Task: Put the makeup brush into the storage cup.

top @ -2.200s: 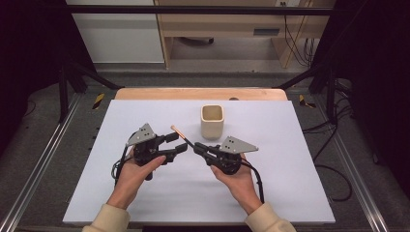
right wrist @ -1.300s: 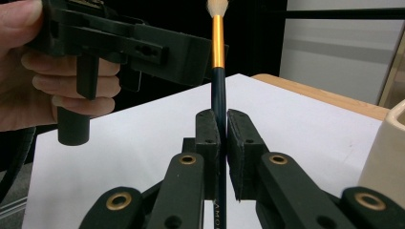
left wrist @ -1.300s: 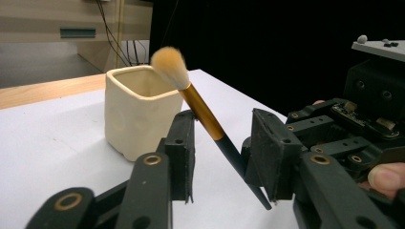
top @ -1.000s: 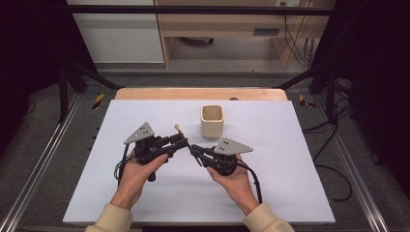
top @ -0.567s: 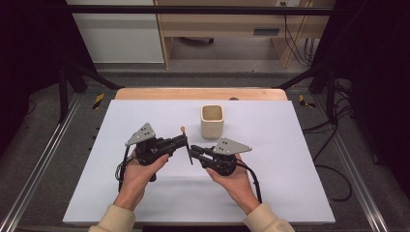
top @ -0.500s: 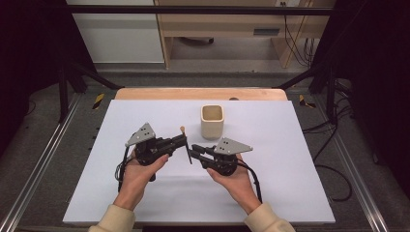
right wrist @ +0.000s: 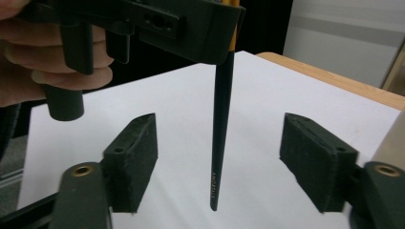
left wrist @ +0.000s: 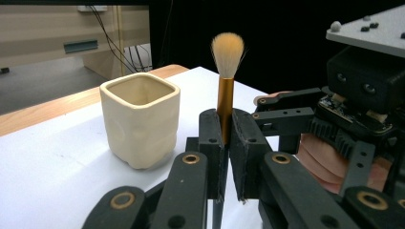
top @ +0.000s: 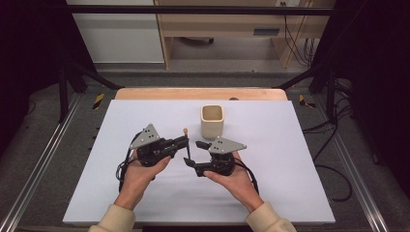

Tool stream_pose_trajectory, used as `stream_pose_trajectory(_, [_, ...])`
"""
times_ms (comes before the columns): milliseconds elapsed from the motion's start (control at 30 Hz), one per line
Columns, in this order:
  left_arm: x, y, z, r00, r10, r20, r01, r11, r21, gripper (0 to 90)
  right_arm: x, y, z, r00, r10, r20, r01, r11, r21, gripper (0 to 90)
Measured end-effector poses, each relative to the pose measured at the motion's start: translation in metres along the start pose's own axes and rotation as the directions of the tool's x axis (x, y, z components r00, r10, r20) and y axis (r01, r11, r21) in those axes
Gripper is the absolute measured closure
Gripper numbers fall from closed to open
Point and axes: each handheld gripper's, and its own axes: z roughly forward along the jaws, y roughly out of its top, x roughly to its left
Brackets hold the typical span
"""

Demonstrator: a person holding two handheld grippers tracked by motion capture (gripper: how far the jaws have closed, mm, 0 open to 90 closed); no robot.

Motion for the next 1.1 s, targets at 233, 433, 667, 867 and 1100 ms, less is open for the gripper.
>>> stream_pose_trajectory(233, [-0.005,-0.001,0.005,0.9994,0.035,0.000,-0.035,0.9992,0.017,83.2,-0.001,0.001,-0.001,1.0000,-0.004,-0.006,0.004,1.000,0.011,52.1])
stream_pose_trajectory(433, [-0.008,-0.001,0.007,0.9988,0.050,0.005,-0.050,0.9985,0.023,83.1,-0.003,0.001,-0.002,0.9999,0.001,-0.011,-0.001,1.000,0.007,64.3])
stream_pose_trajectory(667, [-0.011,-0.002,0.010,0.9981,0.060,0.017,-0.060,0.9978,0.029,83.2,-0.004,0.001,-0.003,0.9998,-0.002,-0.018,0.002,1.000,0.002,77.4])
stream_pose_trajectory(867, [-0.011,-0.005,0.010,0.9986,0.045,0.028,-0.046,0.9986,0.025,82.9,-0.005,0.000,-0.004,0.9996,0.004,-0.029,-0.004,1.000,0.007,82.8])
stream_pose_trajectory(1100, [-0.010,-0.010,-0.001,0.9989,0.038,-0.027,-0.038,0.9990,-0.024,62.3,-0.011,-0.002,-0.008,1.0000,-0.001,-0.004,0.001,1.000,0.008,82.9])
